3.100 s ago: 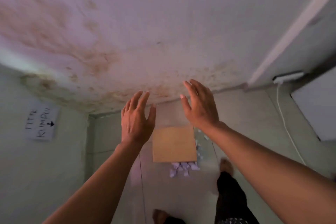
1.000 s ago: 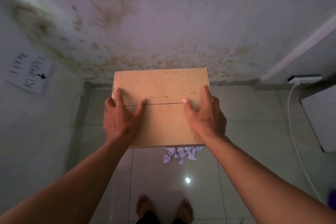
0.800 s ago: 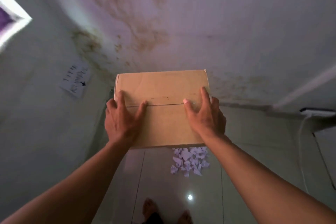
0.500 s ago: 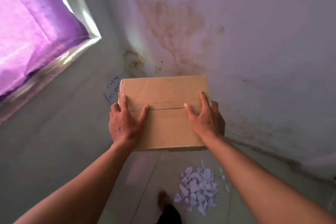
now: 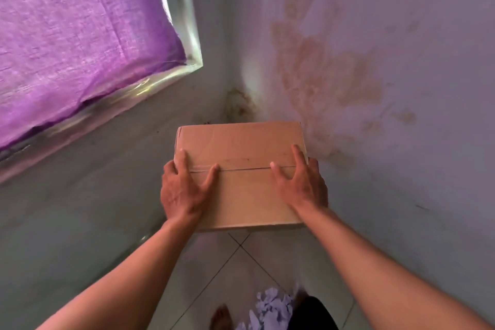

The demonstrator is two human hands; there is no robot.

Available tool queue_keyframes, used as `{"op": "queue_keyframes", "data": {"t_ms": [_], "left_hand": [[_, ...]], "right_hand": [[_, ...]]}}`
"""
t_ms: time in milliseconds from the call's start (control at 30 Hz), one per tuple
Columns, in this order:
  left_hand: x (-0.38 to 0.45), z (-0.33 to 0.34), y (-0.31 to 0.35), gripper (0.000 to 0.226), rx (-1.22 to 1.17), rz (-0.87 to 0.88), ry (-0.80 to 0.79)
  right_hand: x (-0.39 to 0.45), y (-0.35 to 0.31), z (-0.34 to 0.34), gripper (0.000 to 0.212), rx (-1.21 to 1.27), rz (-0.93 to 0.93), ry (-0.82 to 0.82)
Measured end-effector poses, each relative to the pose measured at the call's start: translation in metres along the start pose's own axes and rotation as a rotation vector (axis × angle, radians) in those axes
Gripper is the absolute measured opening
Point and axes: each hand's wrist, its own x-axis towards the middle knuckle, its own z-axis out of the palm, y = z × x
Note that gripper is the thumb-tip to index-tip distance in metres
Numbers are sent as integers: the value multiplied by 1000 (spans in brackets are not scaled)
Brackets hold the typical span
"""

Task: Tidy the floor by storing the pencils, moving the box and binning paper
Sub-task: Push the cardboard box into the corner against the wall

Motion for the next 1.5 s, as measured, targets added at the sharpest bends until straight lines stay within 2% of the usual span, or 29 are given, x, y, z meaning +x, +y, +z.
{"op": "queue_keyframes", "data": {"t_ms": [400, 600, 767, 967, 1233, 1500], "left_hand": [[10, 87, 17, 92, 17, -382, 218], [23, 146, 1, 90, -4, -507, 251], [30, 230, -51, 87, -6, -580, 244], [47, 330, -131, 83, 17, -603, 203], [97, 465, -230, 85, -22, -572, 219], [133, 553, -293, 84, 1, -480, 319]], "right_hand": [[150, 10, 63, 72, -72, -351, -328], [199, 19, 124, 65, -112, -478, -320], [221, 56, 215, 64, -153, -517, -329], [249, 98, 335, 64, -187, -518, -342], [310, 125, 495, 64, -141, -517, -268], [347, 156, 599, 61, -98, -589, -95]]}}
